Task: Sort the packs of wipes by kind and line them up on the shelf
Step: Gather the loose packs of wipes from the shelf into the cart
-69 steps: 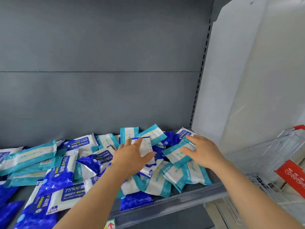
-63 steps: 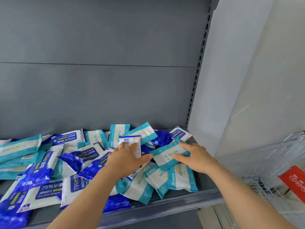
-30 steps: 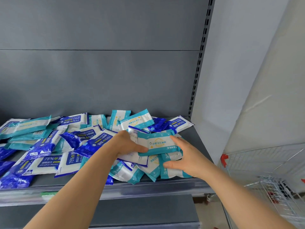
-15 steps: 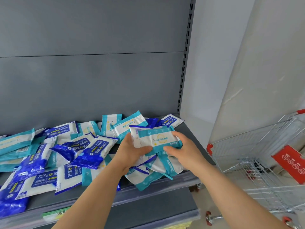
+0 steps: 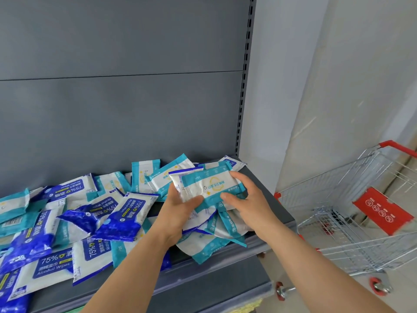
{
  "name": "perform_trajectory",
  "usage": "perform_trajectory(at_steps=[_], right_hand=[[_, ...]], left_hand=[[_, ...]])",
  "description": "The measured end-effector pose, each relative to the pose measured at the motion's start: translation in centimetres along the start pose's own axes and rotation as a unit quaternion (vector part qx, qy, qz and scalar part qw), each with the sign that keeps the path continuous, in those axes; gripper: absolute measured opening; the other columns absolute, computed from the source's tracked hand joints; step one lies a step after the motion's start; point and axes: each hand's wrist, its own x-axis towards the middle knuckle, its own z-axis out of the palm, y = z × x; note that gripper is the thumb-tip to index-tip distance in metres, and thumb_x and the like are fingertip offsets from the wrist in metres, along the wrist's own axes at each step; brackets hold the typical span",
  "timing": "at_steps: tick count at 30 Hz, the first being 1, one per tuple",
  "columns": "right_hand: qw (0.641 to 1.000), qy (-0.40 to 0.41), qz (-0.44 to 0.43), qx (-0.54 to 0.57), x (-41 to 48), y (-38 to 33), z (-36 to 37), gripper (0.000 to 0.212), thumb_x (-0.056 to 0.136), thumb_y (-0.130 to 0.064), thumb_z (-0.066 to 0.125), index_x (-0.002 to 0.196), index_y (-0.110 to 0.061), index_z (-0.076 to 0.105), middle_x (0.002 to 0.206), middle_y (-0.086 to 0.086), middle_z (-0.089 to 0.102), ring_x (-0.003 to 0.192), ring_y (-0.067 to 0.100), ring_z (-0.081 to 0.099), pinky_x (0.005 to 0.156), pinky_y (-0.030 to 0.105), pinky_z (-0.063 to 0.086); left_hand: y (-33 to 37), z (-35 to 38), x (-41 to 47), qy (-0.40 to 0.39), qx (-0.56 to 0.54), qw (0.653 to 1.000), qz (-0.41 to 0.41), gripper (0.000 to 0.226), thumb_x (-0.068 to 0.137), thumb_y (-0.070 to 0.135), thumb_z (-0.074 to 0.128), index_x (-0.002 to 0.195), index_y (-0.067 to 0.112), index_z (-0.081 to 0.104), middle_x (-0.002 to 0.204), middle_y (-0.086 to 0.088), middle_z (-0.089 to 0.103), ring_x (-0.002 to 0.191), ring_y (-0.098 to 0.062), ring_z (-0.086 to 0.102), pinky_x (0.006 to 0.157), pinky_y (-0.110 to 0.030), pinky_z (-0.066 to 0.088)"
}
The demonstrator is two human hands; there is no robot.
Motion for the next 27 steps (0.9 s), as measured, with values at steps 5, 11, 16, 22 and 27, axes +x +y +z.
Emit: perform_trajectory(at_steps=[5,11,16,22,27], right_hand=[[0.992,-0.033,0.016,-0.124,-0.5,-0.6,-0.5,0.060,0.089,-0.025,0.063,0.140,-0.041,0.036,0.128,-0.007,0.048,0.108,0.007,0.055,0.081,0.023,0.050],[1.000,0.024,0.013,0.005,-0.6,-0.6,0.1,0.060,0.083,-0.017,0.072,0.131,-0.043,0.048,0.124,-0.009,0.055,0.105,0.007,0.060,0.086,0.034,0.056],[0.993,0.077,-0.045,0.071,1.5,-2.8,-1.0,0.059,0.080,-0.012,0.075,0.126,-0.043,0.055,0.123,-0.003,0.059,0.105,0.011,0.063,0.083,0.034,0.058],[0.992,0.089,-0.064,0.066,2.8,-4.9,-4.9,0.058,0.081,-0.012,0.074,0.128,-0.039,0.054,0.124,-0.005,0.059,0.105,0.012,0.064,0.082,0.040,0.058],[0.992,0.098,-0.056,0.052,2.7,-3.1,-10.3,0.059,0.081,-0.010,0.074,0.130,-0.036,0.054,0.122,-0.005,0.060,0.105,0.012,0.064,0.086,0.038,0.057]], left_hand=[[0.4,-1.1,-0.3,-0.017,0.109,0.994,0.028,0.046,0.089,0.009,0.065,0.120,0.037,0.044,0.115,0.005,0.066,0.096,-0.016,0.069,0.071,-0.033,0.059],[1.1,-0.4,-0.5,-0.013,0.130,0.990,0.056,0.044,0.090,0.012,0.065,0.121,0.034,0.042,0.108,0.007,0.067,0.084,-0.010,0.072,0.061,-0.025,0.057],[3.4,1.7,0.9,-0.003,0.073,0.992,0.099,0.037,0.090,0.006,0.064,0.105,0.036,0.048,0.103,0.008,0.069,0.087,-0.012,0.072,0.071,-0.033,0.059],[4.7,5.3,2.6,-0.010,0.052,0.992,0.117,0.043,0.090,0.012,0.065,0.122,0.030,0.043,0.113,0.005,0.066,0.095,-0.018,0.070,0.077,-0.041,0.060],[2.5,10.2,3.9,-0.036,0.046,0.993,0.102,0.046,0.089,0.011,0.066,0.125,0.030,0.043,0.117,0.004,0.066,0.100,-0.019,0.069,0.082,-0.045,0.058]])
